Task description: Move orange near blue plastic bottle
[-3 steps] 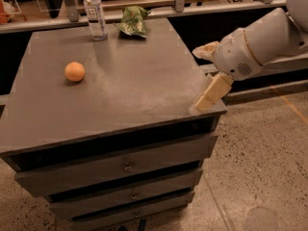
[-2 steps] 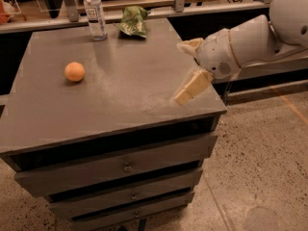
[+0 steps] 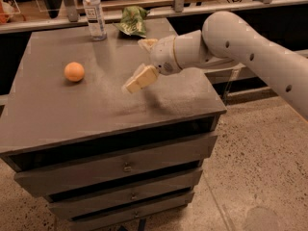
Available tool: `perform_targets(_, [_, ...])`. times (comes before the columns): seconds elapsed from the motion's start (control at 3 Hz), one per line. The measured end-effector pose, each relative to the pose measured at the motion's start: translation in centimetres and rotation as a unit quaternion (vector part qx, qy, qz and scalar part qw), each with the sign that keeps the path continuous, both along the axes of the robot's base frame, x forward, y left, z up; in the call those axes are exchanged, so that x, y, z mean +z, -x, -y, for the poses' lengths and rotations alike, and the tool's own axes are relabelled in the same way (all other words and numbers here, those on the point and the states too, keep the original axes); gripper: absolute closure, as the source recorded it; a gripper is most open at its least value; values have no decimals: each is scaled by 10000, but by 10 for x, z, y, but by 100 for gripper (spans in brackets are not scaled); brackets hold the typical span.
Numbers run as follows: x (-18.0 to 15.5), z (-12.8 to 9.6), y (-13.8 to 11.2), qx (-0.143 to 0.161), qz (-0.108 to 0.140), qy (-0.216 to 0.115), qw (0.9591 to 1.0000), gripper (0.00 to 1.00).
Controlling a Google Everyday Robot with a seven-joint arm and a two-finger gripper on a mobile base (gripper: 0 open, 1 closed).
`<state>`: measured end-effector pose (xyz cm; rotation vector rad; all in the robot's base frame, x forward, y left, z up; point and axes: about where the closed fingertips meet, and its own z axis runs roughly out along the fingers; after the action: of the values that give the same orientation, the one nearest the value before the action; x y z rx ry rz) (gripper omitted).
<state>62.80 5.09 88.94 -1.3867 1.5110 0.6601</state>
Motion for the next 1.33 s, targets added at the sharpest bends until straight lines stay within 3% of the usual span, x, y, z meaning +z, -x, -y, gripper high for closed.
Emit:
perform_targets(0.33, [0,-2,3,9,-50,-45,10000,0])
perform_targets(1.0, [-11,-57,24,76,-300,-668,9973,0])
perform_targets(1.33, [-16,-86,21,125,-329,-896,9954,0])
